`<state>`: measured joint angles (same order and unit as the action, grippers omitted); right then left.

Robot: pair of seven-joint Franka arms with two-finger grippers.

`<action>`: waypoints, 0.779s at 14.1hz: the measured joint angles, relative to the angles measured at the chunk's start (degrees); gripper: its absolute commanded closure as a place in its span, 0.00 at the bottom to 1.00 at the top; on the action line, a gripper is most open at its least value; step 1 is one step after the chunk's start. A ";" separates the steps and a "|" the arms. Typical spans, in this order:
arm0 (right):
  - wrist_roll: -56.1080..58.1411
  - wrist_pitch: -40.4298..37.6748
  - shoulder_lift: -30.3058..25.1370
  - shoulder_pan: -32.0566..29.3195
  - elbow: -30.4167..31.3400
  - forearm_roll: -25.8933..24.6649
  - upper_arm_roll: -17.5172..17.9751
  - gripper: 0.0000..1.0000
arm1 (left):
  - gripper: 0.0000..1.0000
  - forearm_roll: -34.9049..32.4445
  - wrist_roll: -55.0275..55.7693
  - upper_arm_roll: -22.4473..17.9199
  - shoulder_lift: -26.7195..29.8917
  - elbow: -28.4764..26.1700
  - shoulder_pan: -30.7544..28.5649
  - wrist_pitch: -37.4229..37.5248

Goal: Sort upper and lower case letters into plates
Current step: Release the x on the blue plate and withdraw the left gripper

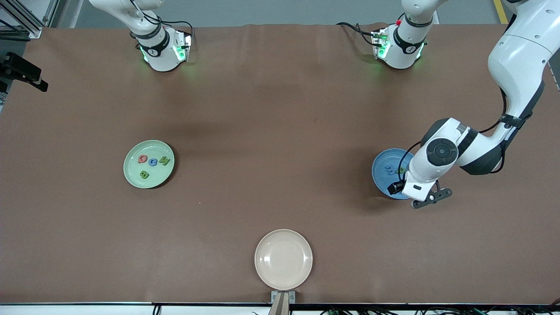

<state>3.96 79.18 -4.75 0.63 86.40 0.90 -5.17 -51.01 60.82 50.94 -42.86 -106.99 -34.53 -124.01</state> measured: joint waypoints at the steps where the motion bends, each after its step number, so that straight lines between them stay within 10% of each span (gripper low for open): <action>1: 0.00 0.00 0.00 0.00 0.00 0.00 0.00 0.00 | 0.01 0.00 -0.56 0.05 0.01 0.01 -0.09 0.28; 6: 0.00 -0.10 0.00 0.00 0.10 0.00 0.00 0.00 | 0.02 10.14 -13.26 -3.86 4.14 0.07 0.76 0.66; 11: 0.00 -0.12 0.01 0.01 0.23 0.00 0.03 0.00 | 0.01 38.24 -37.80 -24.83 20.76 -0.29 15.71 3.28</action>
<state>3.96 79.05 -4.74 0.63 86.63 0.90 -5.14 -12.77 23.02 26.11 -22.09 -107.28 -18.82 -120.72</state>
